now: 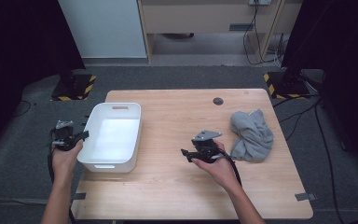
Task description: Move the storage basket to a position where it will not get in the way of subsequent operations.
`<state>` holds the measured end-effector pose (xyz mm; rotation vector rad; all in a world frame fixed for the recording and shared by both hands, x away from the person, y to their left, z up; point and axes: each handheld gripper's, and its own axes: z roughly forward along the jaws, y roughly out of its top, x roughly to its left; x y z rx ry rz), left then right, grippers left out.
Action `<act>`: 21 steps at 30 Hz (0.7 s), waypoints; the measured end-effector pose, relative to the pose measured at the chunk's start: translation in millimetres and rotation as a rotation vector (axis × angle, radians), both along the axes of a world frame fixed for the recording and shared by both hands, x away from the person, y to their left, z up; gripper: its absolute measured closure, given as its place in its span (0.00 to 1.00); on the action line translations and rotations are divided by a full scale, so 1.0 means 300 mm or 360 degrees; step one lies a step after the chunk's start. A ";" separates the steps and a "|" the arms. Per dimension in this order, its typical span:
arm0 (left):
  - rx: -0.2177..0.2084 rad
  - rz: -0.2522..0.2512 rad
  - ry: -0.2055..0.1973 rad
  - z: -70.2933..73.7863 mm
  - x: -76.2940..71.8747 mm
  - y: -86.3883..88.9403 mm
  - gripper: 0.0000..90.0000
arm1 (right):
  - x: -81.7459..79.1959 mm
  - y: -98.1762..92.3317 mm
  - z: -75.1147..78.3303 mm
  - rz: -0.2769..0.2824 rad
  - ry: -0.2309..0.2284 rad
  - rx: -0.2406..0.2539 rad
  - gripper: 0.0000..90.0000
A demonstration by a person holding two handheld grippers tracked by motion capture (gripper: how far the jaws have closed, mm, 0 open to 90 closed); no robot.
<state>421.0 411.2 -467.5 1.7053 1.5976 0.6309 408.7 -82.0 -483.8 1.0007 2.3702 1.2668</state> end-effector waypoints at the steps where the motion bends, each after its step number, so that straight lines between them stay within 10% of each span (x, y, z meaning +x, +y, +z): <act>1: 0.0012 0.0006 -0.0008 0.004 -0.003 -0.002 0.85 | -0.001 -0.011 0.004 -0.0011 -0.0003 0.0011 0.41; 6: 0.0096 -0.0004 -0.0124 0.053 -0.014 -0.024 0.46 | -0.002 -0.107 0.042 -0.0082 -0.0081 0.0014 0.27; 21: 0.0093 -0.0232 -0.0190 0.194 0.013 -0.228 0.17 | 0.075 -0.420 0.136 -0.0441 -0.0135 -0.0112 0.13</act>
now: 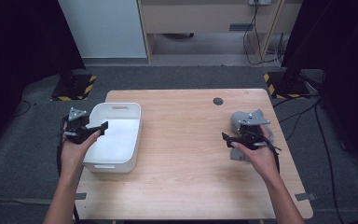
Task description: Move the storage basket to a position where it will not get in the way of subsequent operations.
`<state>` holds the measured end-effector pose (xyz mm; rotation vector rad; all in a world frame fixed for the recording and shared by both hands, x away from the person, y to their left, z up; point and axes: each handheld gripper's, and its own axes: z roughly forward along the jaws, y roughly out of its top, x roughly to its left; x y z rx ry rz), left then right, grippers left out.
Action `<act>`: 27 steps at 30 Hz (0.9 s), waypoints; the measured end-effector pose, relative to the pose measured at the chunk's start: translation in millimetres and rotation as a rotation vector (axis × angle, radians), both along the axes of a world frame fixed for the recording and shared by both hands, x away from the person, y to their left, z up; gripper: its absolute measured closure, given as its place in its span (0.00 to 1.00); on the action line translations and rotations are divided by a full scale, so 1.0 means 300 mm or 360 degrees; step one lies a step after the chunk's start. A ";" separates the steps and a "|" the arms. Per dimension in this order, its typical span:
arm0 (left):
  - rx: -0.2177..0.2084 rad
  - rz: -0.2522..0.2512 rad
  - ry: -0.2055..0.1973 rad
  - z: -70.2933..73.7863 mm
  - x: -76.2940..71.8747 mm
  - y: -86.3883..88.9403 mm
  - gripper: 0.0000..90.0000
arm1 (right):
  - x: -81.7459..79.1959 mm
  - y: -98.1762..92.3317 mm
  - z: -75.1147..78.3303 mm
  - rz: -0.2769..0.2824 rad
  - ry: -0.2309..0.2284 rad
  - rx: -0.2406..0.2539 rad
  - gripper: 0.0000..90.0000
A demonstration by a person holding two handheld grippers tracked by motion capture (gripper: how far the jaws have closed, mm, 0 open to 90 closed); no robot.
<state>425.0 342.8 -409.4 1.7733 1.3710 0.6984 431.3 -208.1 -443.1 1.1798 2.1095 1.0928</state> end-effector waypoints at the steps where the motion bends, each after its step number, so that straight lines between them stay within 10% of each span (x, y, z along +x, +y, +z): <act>1: -0.0003 -0.0022 0.0004 0.009 0.005 -0.017 0.16 | 0.007 -0.007 -0.001 -0.0003 0.0010 -0.0009 0.13; 27: 0.0004 -0.0338 0.0069 0.016 0.061 -0.368 0.10 | 0.188 -0.144 -0.046 -0.0204 0.0159 -0.0211 0.20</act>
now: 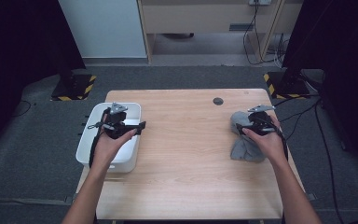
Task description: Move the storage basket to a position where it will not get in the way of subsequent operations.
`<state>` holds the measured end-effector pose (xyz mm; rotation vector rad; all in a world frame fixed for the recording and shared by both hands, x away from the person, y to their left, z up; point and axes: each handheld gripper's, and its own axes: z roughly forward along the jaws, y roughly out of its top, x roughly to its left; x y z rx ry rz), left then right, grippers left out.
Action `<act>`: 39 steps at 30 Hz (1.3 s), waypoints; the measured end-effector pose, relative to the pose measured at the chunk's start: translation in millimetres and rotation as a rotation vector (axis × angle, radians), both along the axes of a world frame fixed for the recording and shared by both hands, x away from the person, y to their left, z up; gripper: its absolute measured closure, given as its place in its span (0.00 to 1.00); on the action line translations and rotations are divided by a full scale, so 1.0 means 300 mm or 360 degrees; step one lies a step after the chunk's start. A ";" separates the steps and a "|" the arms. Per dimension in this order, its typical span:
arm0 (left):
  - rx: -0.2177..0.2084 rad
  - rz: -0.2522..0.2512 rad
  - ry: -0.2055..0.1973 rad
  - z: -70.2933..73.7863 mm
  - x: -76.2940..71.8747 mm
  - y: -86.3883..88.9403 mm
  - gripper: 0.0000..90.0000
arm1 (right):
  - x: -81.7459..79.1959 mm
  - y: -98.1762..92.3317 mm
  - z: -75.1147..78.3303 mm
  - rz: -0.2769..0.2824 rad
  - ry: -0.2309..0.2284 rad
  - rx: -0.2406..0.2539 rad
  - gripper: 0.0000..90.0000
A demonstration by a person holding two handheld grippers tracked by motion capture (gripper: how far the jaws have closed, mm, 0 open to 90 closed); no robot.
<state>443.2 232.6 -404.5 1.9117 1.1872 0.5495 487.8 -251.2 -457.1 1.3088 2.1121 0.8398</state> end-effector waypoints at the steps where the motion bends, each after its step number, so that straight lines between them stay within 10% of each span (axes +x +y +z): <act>1: 0.0002 -0.0010 0.0002 -0.001 0.002 -0.011 0.10 | 0.001 -0.002 -0.003 -0.0004 0.0011 0.0000 0.19; 21: -0.0017 -0.0128 0.0074 -0.059 0.026 -0.164 0.10 | -0.003 -0.015 -0.099 -0.0010 0.0112 -0.0024 0.17; 39: -0.0053 -0.0207 0.0130 -0.127 0.031 -0.231 0.10 | -0.015 0.019 -0.128 0.0037 0.0080 -0.0133 0.65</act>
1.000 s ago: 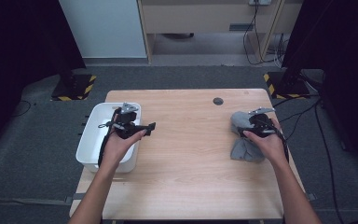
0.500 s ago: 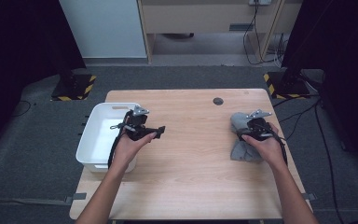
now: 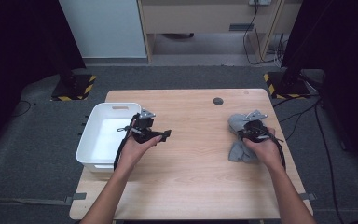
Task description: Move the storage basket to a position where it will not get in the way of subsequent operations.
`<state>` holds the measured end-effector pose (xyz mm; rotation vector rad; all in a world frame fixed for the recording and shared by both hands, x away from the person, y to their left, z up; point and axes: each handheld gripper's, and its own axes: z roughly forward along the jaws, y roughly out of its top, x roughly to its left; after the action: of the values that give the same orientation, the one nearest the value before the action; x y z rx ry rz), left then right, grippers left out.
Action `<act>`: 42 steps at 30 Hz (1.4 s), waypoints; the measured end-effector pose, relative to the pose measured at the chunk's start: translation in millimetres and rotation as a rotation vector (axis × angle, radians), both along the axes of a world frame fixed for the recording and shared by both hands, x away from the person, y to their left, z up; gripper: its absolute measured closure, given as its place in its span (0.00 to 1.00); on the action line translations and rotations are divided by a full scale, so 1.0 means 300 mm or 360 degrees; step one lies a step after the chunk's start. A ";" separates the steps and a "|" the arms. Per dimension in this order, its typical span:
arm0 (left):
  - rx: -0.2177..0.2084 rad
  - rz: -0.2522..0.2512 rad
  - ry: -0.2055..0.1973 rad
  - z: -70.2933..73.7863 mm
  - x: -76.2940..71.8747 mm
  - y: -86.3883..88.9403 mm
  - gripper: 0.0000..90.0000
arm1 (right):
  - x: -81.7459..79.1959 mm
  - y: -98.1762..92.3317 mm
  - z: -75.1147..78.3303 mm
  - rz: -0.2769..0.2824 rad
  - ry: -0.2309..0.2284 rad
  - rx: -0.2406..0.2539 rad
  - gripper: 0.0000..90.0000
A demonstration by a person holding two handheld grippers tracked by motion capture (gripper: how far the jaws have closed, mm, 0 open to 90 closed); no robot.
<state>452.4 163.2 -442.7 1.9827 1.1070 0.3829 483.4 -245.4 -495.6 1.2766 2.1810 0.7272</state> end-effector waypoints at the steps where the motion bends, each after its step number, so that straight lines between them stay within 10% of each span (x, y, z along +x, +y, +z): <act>1: 0.0005 -0.0005 0.0001 -0.003 -0.001 -0.004 0.10 | -0.001 0.009 0.001 0.0016 0.0001 0.0012 0.67; 23: 0.0070 -0.0096 -0.0009 -0.071 -0.031 -0.083 0.10 | -0.023 0.274 0.007 0.0367 0.0030 0.0097 0.71; 42: 0.0077 -0.0095 -0.0040 -0.119 -0.049 -0.107 0.10 | -0.054 0.381 0.037 0.0494 0.0011 0.0218 0.81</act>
<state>437.7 131.2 -478.4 2.0427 1.0294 0.4057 467.2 -131.1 -484.6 1.0127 2.3991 1.0096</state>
